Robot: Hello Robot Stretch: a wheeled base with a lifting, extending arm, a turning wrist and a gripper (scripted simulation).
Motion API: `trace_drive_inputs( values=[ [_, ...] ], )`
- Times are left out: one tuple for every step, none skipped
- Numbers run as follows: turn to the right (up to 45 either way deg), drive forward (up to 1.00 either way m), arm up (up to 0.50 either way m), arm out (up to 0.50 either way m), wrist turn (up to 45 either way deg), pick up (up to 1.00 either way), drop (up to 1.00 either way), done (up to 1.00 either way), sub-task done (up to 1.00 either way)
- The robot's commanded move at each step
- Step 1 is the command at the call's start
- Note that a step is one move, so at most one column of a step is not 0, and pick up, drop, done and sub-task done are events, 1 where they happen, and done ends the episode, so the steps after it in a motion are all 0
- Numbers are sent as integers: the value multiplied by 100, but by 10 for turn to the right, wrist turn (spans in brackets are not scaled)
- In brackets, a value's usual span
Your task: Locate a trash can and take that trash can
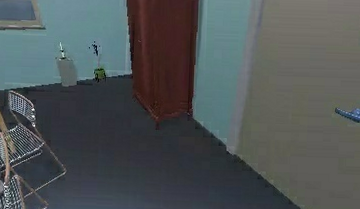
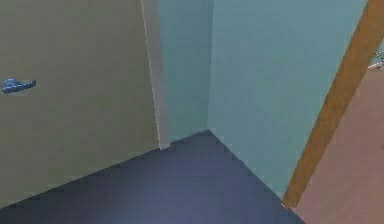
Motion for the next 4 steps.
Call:
trace_drive_inputs(
  values=[
    [-450, 0, 0, 0, 0, 0, 0, 0, 0],
    [-330, 0, 0, 0, 0, 0, 0, 0, 0],
    [0, 40, 0, 0, 0, 0, 0, 0, 0],
    [-450, 0, 0, 0, 0, 0, 0, 0, 0]
  ],
)
